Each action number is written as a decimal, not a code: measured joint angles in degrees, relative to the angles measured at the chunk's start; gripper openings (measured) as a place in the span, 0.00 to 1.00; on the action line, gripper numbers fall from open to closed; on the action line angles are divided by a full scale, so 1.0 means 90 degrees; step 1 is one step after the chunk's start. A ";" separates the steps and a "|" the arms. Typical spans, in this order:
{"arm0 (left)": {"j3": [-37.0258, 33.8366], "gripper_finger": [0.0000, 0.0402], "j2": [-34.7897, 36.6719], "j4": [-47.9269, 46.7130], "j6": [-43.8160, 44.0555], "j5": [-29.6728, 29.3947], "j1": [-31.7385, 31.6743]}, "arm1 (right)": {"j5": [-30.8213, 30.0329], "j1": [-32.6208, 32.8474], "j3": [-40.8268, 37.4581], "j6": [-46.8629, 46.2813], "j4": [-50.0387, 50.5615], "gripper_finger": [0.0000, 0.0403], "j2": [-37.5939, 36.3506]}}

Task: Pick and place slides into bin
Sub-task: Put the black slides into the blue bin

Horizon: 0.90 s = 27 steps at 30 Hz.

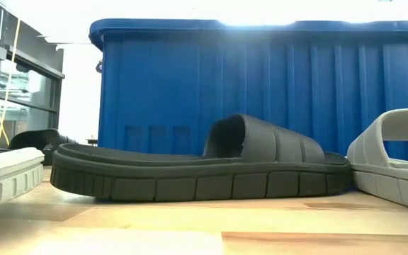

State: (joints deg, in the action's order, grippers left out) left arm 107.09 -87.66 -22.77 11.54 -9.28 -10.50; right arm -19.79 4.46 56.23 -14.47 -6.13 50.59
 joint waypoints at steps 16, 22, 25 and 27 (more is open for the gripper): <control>0.0002 0.01 -0.0378 0.0050 0.0251 0.0333 0.0005 | 0.0462 -0.0585 0.0000 0.0113 -0.0313 0.65 -0.0005; 0.0002 0.02 -0.0378 0.0044 0.0241 0.0333 0.0000 | 0.0786 -0.0808 0.0000 -0.0069 -0.0313 0.56 -0.0005; 0.0004 0.01 -0.0414 0.0049 0.0193 0.0315 0.0002 | 0.0872 -0.0878 0.0000 -0.0078 -0.0314 0.48 -0.0005; 0.0010 0.01 -0.0459 0.0057 0.0194 0.0318 0.0002 | 0.0894 -0.0906 0.0000 -0.0109 -0.0313 0.41 -0.0005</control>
State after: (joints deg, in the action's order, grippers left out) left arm 107.18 -91.80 -22.26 13.29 -6.42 -10.48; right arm -11.74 -3.69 56.23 -15.44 -8.95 50.54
